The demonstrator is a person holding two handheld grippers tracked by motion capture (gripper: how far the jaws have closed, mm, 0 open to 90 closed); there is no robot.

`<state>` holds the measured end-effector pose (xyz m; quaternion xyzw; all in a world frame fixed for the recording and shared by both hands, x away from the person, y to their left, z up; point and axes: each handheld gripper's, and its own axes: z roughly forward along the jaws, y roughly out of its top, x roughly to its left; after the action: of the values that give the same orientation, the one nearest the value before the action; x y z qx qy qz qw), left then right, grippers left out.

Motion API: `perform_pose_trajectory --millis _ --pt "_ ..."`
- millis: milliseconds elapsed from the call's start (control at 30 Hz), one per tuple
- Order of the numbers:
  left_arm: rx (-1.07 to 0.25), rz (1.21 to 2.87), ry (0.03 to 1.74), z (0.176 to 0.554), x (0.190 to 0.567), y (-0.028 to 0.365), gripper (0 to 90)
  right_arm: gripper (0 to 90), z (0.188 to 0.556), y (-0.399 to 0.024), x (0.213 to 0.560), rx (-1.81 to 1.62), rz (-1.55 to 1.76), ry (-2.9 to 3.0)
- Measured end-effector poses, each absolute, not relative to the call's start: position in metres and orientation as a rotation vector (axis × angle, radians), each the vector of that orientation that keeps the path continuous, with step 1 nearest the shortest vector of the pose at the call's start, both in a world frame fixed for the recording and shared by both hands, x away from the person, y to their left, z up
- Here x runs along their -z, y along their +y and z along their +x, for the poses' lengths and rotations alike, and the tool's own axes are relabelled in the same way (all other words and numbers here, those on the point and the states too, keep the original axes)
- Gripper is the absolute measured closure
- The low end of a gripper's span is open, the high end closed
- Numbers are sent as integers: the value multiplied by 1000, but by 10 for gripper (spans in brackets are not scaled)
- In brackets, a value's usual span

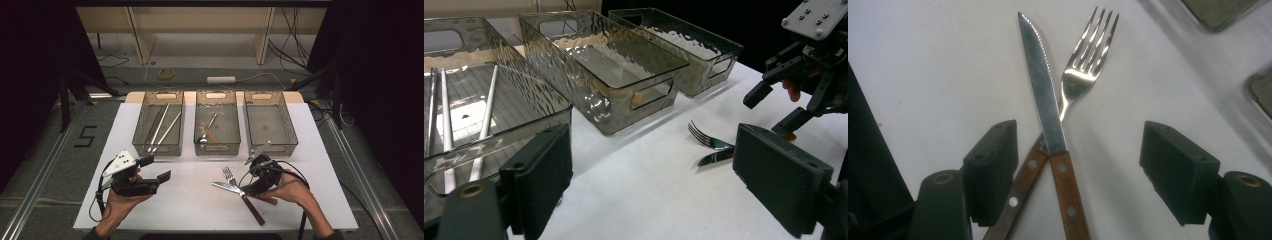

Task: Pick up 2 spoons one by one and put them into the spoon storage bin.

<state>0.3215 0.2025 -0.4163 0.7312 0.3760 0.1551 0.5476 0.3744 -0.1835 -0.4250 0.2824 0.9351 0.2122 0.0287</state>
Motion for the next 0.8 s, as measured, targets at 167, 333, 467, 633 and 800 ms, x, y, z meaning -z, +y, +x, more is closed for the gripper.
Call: perform_pose_trajectory --millis 167,333,467,633,800 --pt "-367 1732 892 322 416 203 156 330 373 -184 427 -627 870 2896" --pt "-368 1732 893 322 417 203 156 346 371 -185 430 -596 861 2904" --pt "-368 1730 896 322 417 203 156 372 369 -186 431 -571 849 2914" --pt "-369 1737 894 323 417 202 156 399 366 -185 436 -511 832 2935" --pt "-369 1734 896 324 417 202 156 426 365 -187 440 -487 823 2955"
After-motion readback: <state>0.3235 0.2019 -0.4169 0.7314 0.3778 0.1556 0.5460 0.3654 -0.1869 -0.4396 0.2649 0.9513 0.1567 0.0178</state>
